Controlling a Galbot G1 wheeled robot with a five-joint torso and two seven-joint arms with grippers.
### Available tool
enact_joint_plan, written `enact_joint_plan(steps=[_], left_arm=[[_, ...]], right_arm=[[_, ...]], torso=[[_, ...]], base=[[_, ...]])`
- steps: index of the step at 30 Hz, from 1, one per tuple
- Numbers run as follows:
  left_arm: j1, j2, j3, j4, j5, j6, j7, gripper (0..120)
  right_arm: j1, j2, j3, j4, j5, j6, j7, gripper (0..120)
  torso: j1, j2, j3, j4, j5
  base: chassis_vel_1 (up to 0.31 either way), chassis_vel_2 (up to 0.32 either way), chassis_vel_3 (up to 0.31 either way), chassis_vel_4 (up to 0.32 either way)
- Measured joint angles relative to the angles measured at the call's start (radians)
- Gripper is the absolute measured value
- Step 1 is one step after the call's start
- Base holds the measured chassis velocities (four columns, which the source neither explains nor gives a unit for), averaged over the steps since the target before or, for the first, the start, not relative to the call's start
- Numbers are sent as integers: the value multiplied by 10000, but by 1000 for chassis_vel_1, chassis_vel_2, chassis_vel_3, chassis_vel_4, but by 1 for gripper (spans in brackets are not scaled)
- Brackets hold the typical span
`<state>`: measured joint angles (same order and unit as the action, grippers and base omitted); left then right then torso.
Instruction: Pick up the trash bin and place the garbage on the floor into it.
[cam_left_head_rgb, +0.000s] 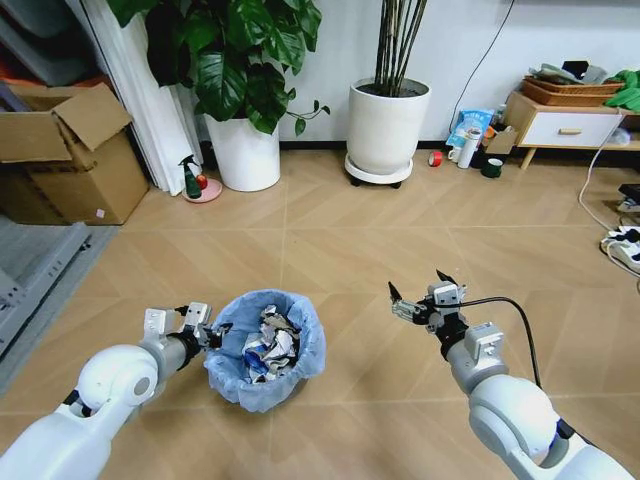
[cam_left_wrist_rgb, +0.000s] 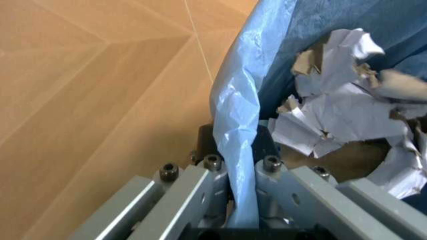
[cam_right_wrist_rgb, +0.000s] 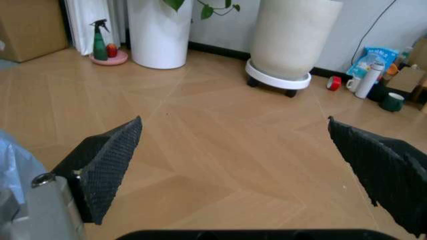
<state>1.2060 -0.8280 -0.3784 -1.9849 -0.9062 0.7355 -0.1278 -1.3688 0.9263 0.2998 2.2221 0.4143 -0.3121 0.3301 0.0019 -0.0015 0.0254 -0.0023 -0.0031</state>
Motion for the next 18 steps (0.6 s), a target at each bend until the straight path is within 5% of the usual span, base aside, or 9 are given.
enact_joint_plan(steps=[18], left_arm=[[336,67,-175,-136,109,0,129,0]], right_arm=[[-145,40,6,46,-138,31,0,100]], torso=[[-2,0,0,2,-1]], base=[[241,-130,-238,128]])
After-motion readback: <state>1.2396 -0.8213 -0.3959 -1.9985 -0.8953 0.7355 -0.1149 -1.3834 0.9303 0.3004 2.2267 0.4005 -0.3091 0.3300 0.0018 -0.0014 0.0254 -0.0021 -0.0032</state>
